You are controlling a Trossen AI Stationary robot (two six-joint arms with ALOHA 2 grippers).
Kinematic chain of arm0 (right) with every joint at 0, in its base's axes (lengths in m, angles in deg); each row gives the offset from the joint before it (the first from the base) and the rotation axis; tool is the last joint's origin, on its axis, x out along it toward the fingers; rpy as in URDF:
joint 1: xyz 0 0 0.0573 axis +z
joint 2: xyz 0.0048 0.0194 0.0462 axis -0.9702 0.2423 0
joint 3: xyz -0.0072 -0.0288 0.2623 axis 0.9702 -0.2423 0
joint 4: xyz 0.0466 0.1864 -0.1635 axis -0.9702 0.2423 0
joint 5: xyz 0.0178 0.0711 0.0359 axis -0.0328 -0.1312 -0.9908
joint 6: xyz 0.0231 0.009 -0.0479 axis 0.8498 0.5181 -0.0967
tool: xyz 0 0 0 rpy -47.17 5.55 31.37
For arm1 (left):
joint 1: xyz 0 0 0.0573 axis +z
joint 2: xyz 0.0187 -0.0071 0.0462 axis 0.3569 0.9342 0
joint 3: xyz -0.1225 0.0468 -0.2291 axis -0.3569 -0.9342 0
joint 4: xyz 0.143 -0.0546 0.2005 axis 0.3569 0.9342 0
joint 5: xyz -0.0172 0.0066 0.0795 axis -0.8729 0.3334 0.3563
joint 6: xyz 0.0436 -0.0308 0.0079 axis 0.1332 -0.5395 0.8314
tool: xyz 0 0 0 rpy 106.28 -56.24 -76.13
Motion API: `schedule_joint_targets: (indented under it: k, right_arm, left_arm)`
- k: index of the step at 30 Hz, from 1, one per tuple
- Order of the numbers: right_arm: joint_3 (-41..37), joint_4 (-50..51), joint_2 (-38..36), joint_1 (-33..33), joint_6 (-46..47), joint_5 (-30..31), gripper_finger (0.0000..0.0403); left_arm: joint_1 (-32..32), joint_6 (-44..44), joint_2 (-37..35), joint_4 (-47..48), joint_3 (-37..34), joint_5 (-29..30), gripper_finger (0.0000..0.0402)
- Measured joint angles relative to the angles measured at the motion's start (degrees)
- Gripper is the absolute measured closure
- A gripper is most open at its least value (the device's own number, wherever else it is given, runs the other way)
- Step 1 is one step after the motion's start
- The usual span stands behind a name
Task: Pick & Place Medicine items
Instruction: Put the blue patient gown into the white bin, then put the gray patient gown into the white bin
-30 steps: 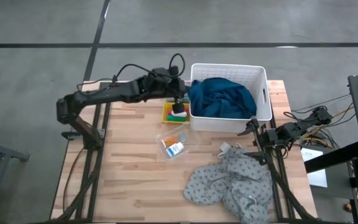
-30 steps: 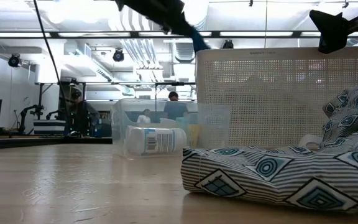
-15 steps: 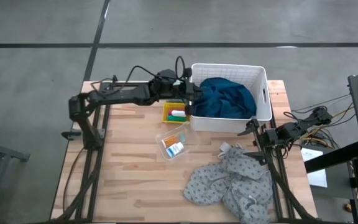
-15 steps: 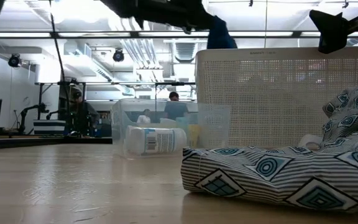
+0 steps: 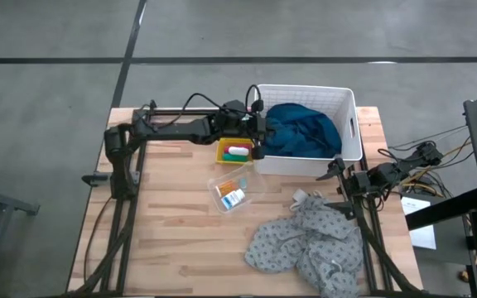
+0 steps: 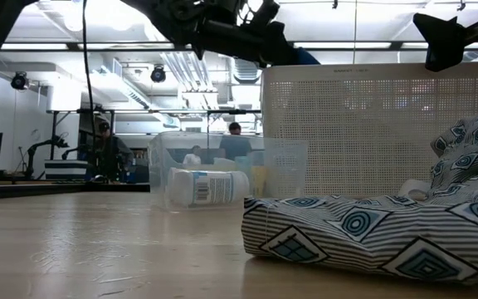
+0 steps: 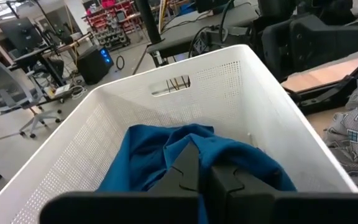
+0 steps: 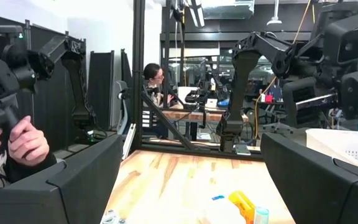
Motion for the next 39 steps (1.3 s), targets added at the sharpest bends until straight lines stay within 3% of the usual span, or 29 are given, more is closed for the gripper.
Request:
schedule_joint_targets:
  k: [3, 6, 9, 15, 20, 27, 39]
  right_arm:
    - [0.0, 0.0, 0.0, 0.0, 0.0, 0.0, 0.0023]
    - [0.0, 0.0, 0.0, 0.0, 0.0, 0.0, 0.0023]
    - [0.0, 0.0, 0.0, 0.0, 0.0, 0.0, 0.0023]
    - [0.0, 0.0, 0.0, 0.0, 0.0, 0.0, 0.0023]
    - [0.0, 0.0, 0.0, 0.0, 0.0, 0.0, 0.0023]
    - [0.0, 0.0, 0.0, 0.0, 0.0, 0.0, 0.0023]
    - [0.0, 0.0, 0.0, 0.0, 0.0, 0.0, 0.0023]
  left_arm:
    - [0.0, 0.2, 0.1, 0.3, 0.0, 0.0, 0.0386]
    - [-0.1, 2.7, 0.1, 0.9, 0.0, -1.8, 0.0348]
    - [-0.1, 4.4, 0.1, 2.0, 0.0, -4.9, 0.0288]
    - [-0.2, 4.6, 0.1, 2.0, 0.0, -5.1, 0.0152]
    - [-0.2, 4.5, 0.1, 1.9, 0.0, -5.1, 0.0083]
    - [-0.1, 4.1, 0.1, 1.9, 0.0, -5.1, 0.0061]
    - [-0.3, -3.1, -4.5, 4.5, 0.0, -5.1, 0.0078]
